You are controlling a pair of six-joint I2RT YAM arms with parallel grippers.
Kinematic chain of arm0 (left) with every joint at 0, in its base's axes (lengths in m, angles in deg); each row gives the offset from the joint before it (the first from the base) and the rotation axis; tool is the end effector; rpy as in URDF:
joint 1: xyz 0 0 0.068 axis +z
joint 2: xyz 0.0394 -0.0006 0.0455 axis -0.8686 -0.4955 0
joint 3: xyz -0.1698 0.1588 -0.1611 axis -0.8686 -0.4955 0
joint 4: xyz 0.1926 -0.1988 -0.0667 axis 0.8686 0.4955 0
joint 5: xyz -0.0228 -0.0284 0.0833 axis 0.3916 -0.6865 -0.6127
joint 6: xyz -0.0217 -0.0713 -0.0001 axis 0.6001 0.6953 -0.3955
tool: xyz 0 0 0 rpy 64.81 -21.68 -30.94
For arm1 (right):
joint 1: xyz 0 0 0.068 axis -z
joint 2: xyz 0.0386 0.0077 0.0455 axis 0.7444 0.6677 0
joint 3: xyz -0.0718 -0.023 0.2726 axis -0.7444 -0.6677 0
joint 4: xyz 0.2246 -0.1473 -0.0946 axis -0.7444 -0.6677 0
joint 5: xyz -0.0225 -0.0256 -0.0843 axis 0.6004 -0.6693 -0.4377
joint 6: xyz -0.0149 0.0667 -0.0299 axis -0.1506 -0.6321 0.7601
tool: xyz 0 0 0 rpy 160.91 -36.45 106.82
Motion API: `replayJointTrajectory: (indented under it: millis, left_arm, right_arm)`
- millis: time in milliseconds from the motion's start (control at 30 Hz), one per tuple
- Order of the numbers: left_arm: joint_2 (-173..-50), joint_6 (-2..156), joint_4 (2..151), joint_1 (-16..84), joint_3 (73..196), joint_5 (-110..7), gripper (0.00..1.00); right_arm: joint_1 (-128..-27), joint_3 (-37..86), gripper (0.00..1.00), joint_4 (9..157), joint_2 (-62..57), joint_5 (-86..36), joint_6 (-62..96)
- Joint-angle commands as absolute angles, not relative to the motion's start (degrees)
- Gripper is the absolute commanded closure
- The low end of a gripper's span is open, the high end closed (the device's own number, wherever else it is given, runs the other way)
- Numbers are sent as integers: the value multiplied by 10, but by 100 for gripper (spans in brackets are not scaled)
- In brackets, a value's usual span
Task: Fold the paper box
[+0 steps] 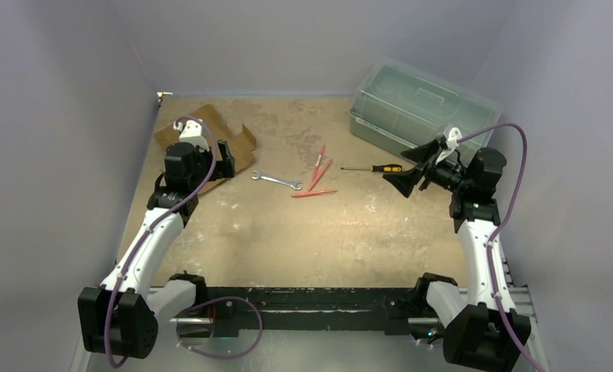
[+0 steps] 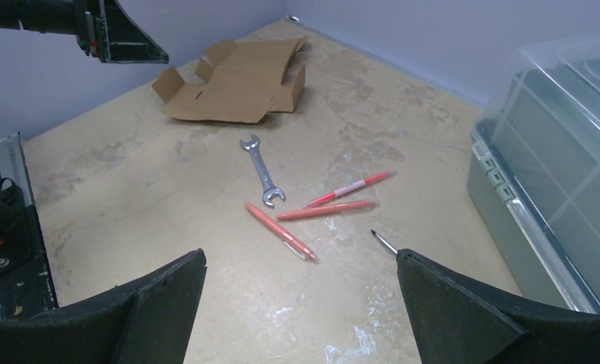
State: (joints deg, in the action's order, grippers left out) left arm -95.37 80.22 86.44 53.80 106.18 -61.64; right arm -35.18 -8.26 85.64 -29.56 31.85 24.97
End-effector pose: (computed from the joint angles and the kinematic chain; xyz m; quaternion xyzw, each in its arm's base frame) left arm 0.2800 -0.0301 0.2801 -0.0675 0.8331 -0.0888 0.5418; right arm 0.2418 0.0024 0.3257 -0.2771 0.6763 0.3331 0.5957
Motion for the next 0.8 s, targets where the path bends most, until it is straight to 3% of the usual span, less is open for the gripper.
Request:
replayJointTrajectory:
  millis: [0, 167, 300, 467, 600, 767]
  left_arm:
    - [-970, 766, 846, 539, 1068, -603, 1]
    - [-1005, 683, 809, 531, 1050, -580, 10]
    - [-1091, 572, 824, 490, 1097, -692, 14]
    - [-1216, 355, 835, 340, 1143, -973, 15]
    - [-1235, 335, 787, 336, 1128, -954, 23]
    - [-1289, 332, 764, 336, 1130, -924, 40]
  right_arm:
    - [-349, -84, 1, 894, -296, 335, 227]
    - [-350, -87, 1, 909, -291, 344, 207]
    - [-351, -89, 1, 923, -286, 350, 190]
    - [-355, -96, 1, 929, -297, 345, 187]
    - [-362, -97, 1, 931, -298, 340, 186]
    - [-367, -101, 1, 932, -294, 333, 188]
